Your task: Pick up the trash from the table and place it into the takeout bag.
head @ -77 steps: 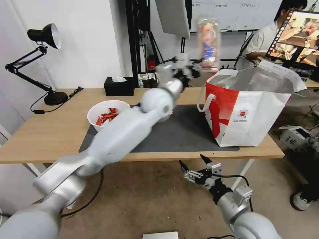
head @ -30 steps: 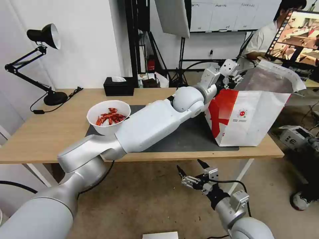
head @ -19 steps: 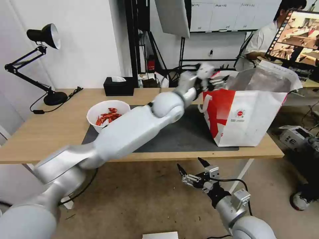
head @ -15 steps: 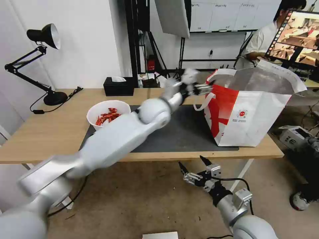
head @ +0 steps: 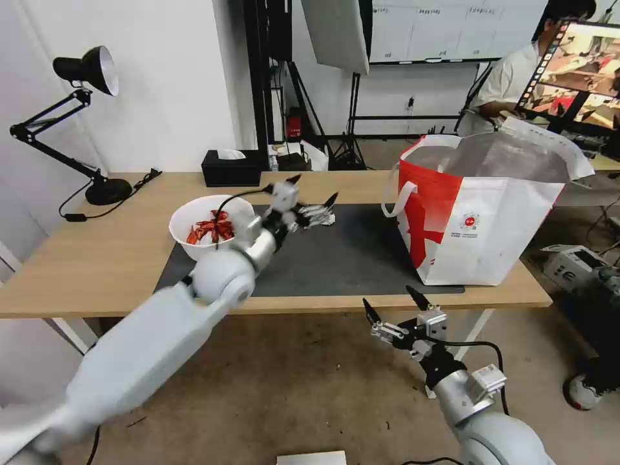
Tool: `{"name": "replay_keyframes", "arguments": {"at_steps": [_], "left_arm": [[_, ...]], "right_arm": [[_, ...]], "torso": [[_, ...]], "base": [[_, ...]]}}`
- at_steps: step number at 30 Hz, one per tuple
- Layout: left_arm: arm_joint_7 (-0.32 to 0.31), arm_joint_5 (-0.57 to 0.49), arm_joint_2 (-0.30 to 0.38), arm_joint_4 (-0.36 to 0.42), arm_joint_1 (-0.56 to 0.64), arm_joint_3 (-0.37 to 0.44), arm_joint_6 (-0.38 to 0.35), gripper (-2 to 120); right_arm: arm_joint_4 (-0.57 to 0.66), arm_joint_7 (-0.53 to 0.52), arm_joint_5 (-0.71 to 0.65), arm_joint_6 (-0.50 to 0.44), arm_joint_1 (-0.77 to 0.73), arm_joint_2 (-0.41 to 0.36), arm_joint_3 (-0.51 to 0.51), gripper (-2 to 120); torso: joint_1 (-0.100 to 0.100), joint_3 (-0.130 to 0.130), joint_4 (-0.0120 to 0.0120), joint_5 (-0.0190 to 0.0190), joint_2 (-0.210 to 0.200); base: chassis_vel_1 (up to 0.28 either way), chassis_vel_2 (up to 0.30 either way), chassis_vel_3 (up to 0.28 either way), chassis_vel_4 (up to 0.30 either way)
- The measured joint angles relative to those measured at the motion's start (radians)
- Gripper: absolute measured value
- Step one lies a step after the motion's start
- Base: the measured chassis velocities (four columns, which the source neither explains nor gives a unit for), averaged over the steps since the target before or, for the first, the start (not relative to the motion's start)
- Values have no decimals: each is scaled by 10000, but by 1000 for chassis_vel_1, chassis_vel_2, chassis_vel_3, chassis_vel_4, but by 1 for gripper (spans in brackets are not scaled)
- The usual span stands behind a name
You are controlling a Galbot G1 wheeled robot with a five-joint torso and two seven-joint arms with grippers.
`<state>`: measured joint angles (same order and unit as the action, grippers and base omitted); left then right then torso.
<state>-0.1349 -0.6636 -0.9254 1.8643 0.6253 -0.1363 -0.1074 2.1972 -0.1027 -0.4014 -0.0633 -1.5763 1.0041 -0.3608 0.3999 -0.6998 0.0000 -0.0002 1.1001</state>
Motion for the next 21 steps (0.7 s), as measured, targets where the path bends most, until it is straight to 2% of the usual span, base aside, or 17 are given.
{"name": "replay_keyframes", "arguments": {"at_steps": [2, 5, 6, 9, 11, 13, 15, 16, 19, 21], "left_arm": [[27, 77, 97, 161, 356, 274, 0, 100], [237, 404, 328, 690, 1922, 1592, 33, 100], [237, 404, 328, 690, 1922, 1592, 33, 100], [292, 890, 410, 1195, 3575, 2669, 118, 100], [304, 1062, 385, 1326, 4056, 2919, 121, 100], [309, 1254, 315, 1458, 4502, 3180, 121, 100], [441, 1874, -38, 1789, 5717, 3889, -23, 100], [441, 1874, -38, 1789, 5717, 3889, -23, 100], [545, 2567, -462, 2080, 7022, 4595, -367, 100], [467, 2754, -585, 2193, 7377, 4829, -526, 100]], "right_arm": [[-4, -46, 17, -105, -4, -2, -47, 100], [-4, -319, 52, -510, -42, -41, -297, 100], [-4, -319, 52, -510, -42, -41, -297, 100], [22, -536, 68, -766, -146, -46, -479, 100], [23, -572, 68, -820, -188, -31, -521, 100], [21, -611, 69, -872, -216, -21, -534, 100], [-19, -699, 89, -967, -291, -10, -578, 100], [-19, -699, 89, -967, -291, -10, -578, 100], [-163, -726, 126, -987, -393, -8, -589, 100], [-223, -723, 139, -987, -453, -1, -566, 100]], "torso": [[0, 0, 0, 0, 0], [0, 0, 0, 1, 0], [0, 0, 0, 1, 0], [-1, 0, 0, 2, 0], [0, 0, -1, 2, 0], [0, 0, -1, 1, 0], [0, 0, -1, 1, 0], [0, 0, -1, 1, 0], [-1, -1, 2, 1, 0], [-1, 0, 2, 0, 1]], "base": [[0, 0, 0, 0], [0, 0, 0, 0], [0, 0, 0, 0], [0, 0, 0, 0], [0, 0, 0, 0], [0, 0, 0, 0], [0, 0, 0, 0], [0, 0, 0, 0], [0, 0, 0, 0], [0, 0, 0, 0]]}}
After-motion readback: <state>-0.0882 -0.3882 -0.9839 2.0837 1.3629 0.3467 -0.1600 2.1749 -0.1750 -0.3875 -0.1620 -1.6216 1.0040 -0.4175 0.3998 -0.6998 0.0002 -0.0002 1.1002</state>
